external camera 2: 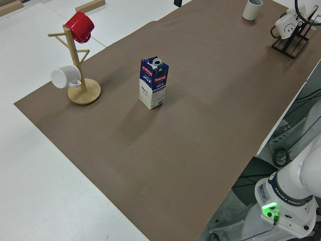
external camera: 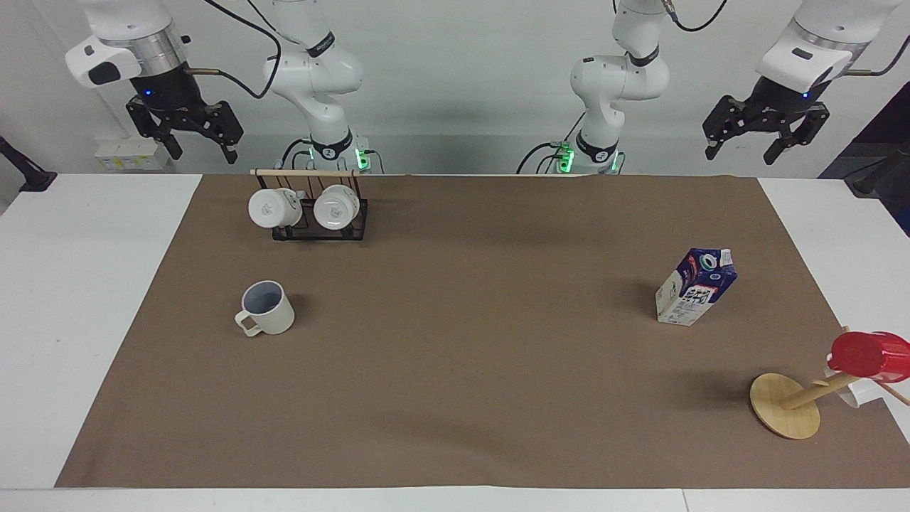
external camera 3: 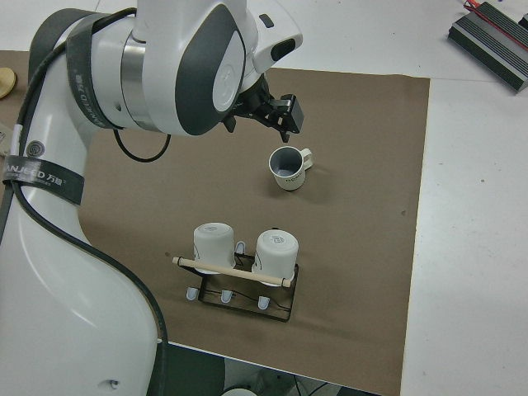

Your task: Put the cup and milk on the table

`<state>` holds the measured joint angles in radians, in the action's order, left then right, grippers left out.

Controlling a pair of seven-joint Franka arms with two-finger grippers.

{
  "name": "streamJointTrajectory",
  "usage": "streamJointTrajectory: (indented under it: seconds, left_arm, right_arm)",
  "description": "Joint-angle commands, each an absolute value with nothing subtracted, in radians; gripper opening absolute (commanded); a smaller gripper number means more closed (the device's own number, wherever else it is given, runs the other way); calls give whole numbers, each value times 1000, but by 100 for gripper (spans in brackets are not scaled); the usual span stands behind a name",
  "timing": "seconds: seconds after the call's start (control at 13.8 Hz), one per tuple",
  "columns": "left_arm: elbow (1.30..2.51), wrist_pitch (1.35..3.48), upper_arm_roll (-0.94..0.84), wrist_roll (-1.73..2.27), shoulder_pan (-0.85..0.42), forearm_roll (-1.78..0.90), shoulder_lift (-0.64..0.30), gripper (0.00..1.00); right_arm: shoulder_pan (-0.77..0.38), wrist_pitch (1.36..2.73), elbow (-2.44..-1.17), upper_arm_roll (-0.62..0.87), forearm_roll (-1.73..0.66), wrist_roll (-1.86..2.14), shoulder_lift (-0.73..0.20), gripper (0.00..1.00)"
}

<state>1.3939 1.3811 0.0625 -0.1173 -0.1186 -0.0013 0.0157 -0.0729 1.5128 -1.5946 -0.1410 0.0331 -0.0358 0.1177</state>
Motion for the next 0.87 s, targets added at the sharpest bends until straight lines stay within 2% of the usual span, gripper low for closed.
streamJointTrajectory:
  seconds: [0.0, 0.51, 0.8]
  left_arm:
    - [1385, 1365, 69, -117, -123, 2, 20, 100]
    - [1385, 1365, 69, -117, -123, 2, 20, 100]
    - [1385, 1365, 69, -117, -123, 2, 20, 100]
  right_arm:
    - [-71, 1509, -1620, -138, 37, -48, 140, 100]
    - [-75, 1535, -1629, -137, 37, -54, 138, 100]
    - [-83, 1698, -1736, -124, 35, -57, 127, 100]
